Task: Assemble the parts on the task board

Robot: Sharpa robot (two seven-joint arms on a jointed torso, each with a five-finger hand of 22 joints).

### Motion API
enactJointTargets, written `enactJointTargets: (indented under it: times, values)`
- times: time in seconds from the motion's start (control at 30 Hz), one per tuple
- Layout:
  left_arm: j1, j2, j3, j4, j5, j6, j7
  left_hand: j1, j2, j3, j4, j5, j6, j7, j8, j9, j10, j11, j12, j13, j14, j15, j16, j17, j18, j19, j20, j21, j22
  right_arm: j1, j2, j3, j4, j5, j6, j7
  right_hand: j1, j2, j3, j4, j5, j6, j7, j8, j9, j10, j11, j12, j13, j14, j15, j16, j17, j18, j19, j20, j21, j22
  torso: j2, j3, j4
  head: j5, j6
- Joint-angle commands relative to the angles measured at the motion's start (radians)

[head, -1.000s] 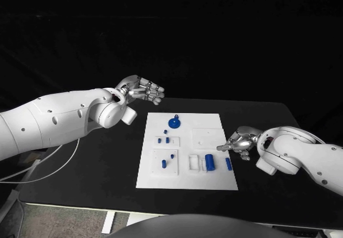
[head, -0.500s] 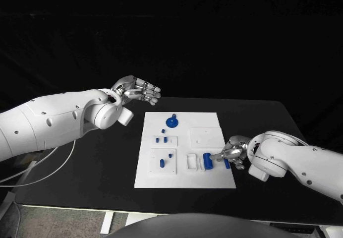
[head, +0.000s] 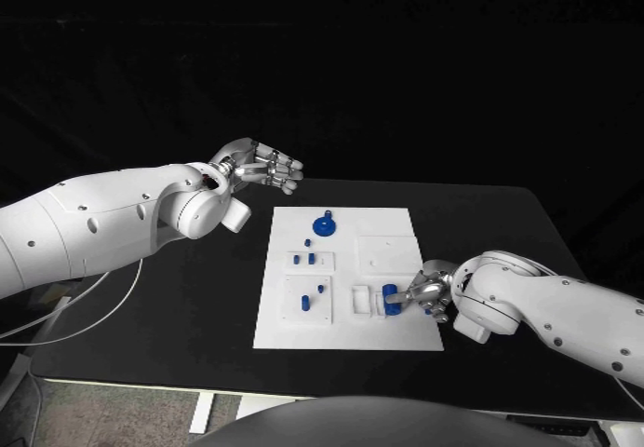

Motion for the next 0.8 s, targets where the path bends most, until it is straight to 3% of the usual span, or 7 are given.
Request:
enactJointTargets:
  times: [0.03, 0.27, 0.53, 0.7, 0.8]
  values:
    - [0.000, 0.000, 0.001, 0.003, 0.007, 0.014, 0.008, 0.001, -0.003, 0.002, 0.006, -0.002, -0.008, -0.001, 0.001, 0.000, -0.003, 0.000, -0.002, 0.000, 0.006, 0.003, -0.003, 0.002, 0.017, 0.008, 0.001, 0.000, -0.001, -0.007, 0.012, -0.005, -0.013, 0.006, -0.031, 0.006, 0.008, 0.000, 0.002, -0.008, -0.002, -0.006, 0.002, -0.006, -0.005, 0.006, 0.003, 0.007, 0.002, 0.006, 0.005, 0.004, 0.002, 0.004, 0.047, 0.007, 0.002, 0.068, 0.000, -0.0002, 0.0005, 0.002, -0.003]
    - [0.000, -0.002, 0.001, 0.004, 0.007, 0.015, 0.007, 0.000, -0.005, 0.002, 0.010, -0.001, -0.009, -0.001, 0.001, 0.000, -0.004, 0.000, -0.002, 0.000, 0.006, 0.003, -0.003, 0.002, 0.017, 0.009, 0.001, 0.000, -0.007, -0.009, 0.036, -0.008, -0.032, 0.013, -0.043, 0.013, 0.006, 0.008, 0.007, -0.020, 0.000, -0.005, 0.002, -0.006, -0.005, 0.006, 0.003, 0.010, 0.003, 0.006, 0.006, 0.003, 0.002, 0.005, 0.047, 0.008, 0.003, 0.068, 0.000, 0.0006, -0.0012, 0.008, -0.005]
    - [0.000, -0.002, 0.001, 0.004, 0.007, 0.017, 0.005, 0.000, -0.005, 0.002, 0.013, -0.002, -0.010, -0.001, 0.001, 0.000, -0.004, 0.000, -0.002, 0.000, 0.006, 0.004, -0.002, 0.003, 0.017, 0.010, 0.001, 0.000, -0.012, -0.010, 0.052, -0.020, -0.045, 0.021, -0.041, 0.013, 0.013, 0.032, 0.019, -0.070, 0.007, 0.000, 0.002, -0.006, -0.004, 0.006, 0.003, 0.013, 0.004, 0.007, 0.006, 0.004, 0.003, 0.005, 0.046, 0.009, 0.002, 0.068, 0.000, 0.0005, -0.0011, 0.011, -0.007]
    - [0.000, -0.003, 0.001, 0.004, 0.007, 0.018, 0.004, 0.000, -0.005, 0.002, 0.013, -0.002, -0.010, -0.001, 0.001, 0.000, -0.004, 0.000, -0.002, 0.000, 0.006, 0.004, -0.002, 0.003, 0.017, 0.010, 0.001, 0.000, -0.012, -0.010, 0.055, -0.026, -0.052, 0.022, -0.053, 0.009, 0.011, 0.079, 0.017, -0.138, 0.041, 0.010, 0.001, -0.006, -0.005, 0.005, 0.003, 0.013, 0.002, 0.006, 0.005, 0.001, 0.000, 0.004, 0.046, 0.008, 0.000, 0.067, -0.001, 0.0001, -0.0019, 0.011, -0.009]
    - [0.000, -0.003, 0.001, 0.003, 0.007, 0.019, 0.002, 0.000, -0.006, 0.002, 0.014, -0.002, -0.012, -0.001, 0.000, 0.000, -0.004, 0.000, -0.002, 0.000, 0.006, 0.004, -0.003, 0.003, 0.017, 0.010, 0.002, 0.000, -0.015, -0.010, 0.055, -0.028, -0.057, 0.022, -0.063, 0.008, 0.010, 0.122, 0.024, -0.201, 0.075, 0.023, -0.004, -0.006, -0.007, 0.004, -0.001, 0.012, 0.001, 0.006, 0.003, 0.001, 0.000, 0.004, 0.046, 0.007, 0.000, 0.067, -0.001, -0.0007, -0.0016, 0.011, -0.009]
